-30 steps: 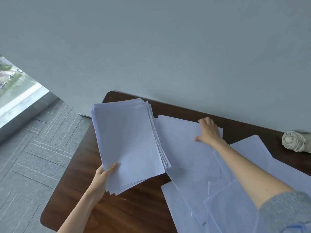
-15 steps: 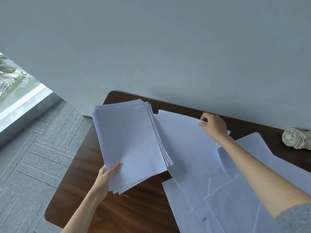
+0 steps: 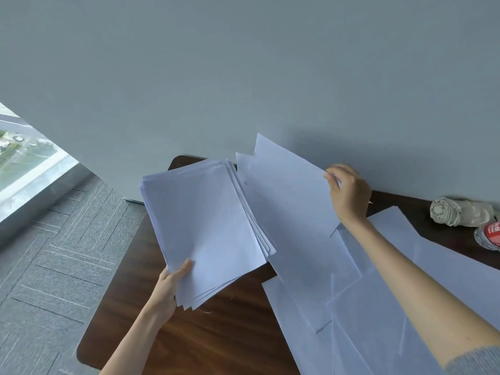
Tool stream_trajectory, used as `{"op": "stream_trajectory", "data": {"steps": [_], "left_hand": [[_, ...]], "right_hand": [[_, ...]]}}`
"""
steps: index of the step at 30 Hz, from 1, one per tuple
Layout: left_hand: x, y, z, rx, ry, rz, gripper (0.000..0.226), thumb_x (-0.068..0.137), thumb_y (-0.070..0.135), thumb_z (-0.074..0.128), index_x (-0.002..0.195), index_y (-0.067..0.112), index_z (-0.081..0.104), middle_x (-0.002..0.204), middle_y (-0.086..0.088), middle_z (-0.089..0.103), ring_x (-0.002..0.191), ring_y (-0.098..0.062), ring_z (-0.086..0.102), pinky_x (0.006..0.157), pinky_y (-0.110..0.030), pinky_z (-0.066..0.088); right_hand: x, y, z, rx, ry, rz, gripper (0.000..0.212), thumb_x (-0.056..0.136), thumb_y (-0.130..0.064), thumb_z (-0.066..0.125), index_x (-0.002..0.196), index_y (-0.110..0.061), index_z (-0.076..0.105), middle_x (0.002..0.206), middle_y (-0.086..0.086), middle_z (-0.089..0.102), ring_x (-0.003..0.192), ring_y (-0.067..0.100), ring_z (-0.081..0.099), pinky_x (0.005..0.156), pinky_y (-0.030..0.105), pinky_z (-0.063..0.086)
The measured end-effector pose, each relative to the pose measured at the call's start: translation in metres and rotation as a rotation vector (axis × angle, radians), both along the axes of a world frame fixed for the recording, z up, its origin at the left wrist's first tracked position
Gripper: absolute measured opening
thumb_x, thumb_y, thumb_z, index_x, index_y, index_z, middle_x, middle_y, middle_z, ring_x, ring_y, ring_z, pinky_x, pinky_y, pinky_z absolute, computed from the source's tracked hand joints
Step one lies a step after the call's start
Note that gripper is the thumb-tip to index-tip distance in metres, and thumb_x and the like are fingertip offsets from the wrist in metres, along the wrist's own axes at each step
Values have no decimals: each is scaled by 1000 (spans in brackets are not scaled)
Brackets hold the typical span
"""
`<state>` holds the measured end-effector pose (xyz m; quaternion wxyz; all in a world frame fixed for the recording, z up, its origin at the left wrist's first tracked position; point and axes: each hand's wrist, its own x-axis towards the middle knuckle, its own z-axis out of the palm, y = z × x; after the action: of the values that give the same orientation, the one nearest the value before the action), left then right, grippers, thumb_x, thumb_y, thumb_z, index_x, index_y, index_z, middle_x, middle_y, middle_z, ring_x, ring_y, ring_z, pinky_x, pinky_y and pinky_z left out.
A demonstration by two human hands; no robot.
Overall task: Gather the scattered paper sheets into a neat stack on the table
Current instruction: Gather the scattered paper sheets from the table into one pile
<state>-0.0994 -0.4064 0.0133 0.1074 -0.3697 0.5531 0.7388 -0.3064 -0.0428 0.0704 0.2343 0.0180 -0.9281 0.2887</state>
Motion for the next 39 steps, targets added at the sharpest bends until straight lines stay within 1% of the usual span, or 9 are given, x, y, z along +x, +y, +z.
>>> {"op": "stream_trajectory", "data": {"steps": [9, 16, 20, 27, 32, 33, 34, 36, 39], "left_hand": [[-3, -14, 17, 35, 53, -83, 37, 91, 23, 65, 125, 10, 62, 119, -12, 71, 109, -33, 67, 103, -51, 47], [-2, -7, 21, 94, 62, -187, 33, 93, 20, 63, 124, 11, 62, 119, -11, 71, 106, -31, 69, 97, -46, 50], [2, 5, 16, 128, 24, -276, 33, 92, 20, 64, 123, 9, 63, 117, -11, 71, 102, -29, 70, 83, -37, 58], [5, 30, -3, 159, -66, -435, 40, 90, 22, 67, 127, 7, 59, 119, -11, 71, 107, -32, 69, 87, -41, 57], [5, 47, -16, 171, -118, -512, 40, 89, 21, 69, 125, 6, 60, 116, -11, 72, 105, -31, 69, 85, -40, 57], [5, 50, -18, 177, -121, -530, 40, 89, 21, 68, 125, 6, 60, 116, -11, 72, 105, -31, 69, 84, -39, 58], [4, 52, -19, 185, -120, -546, 38, 90, 21, 68, 125, 6, 61, 116, -11, 72, 105, -31, 69, 85, -40, 58], [1, 55, -20, 203, -118, -576, 38, 91, 21, 67, 125, 7, 60, 118, -11, 71, 107, -31, 68, 89, -42, 57], [-3, 58, -23, 213, -103, -639, 39, 92, 22, 66, 128, 9, 59, 121, -11, 70, 111, -31, 67, 95, -45, 54]], "right_hand": [[26, -4, 33, -316, -49, -289, 15, 91, -12, 59, 83, -3, 67, 67, 0, 58, 63, 20, 49, 54, 28, 25], [92, -2, -9, -467, -350, -372, 26, 83, -12, 62, 67, 6, 52, 62, 26, 50, 56, 19, 36, 53, 28, 24], [139, -11, -48, -607, -563, -405, 36, 82, -10, 64, 55, -7, 39, 56, 5, 29, 58, 19, 24, 57, 30, 18], [178, -12, -88, -734, -789, -474, 26, 89, -10, 61, 84, 15, 59, 66, 15, 42, 71, 17, 37, 65, 28, 29], [185, -15, -92, -828, -883, -472, 33, 95, -16, 52, 63, -13, 43, 65, 1, 27, 64, 15, 24, 57, 29, 18], [186, -15, -93, -862, -903, -465, 28, 96, -21, 50, 69, -14, 55, 70, 1, 36, 66, 16, 34, 60, 29, 26], [187, -17, -92, -891, -929, -444, 28, 99, -27, 48, 96, -6, 67, 86, 3, 50, 81, 19, 48, 72, 31, 37], [186, -19, -93, -954, -990, -418, 49, 101, -38, 42, 139, -6, 47, 131, 2, 51, 127, 21, 46, 108, 35, 34], [186, -21, -96, -1063, -1037, -352, 61, 96, -54, 43, 145, -16, 42, 148, -2, 44, 137, 18, 39, 118, 41, 26]]}}
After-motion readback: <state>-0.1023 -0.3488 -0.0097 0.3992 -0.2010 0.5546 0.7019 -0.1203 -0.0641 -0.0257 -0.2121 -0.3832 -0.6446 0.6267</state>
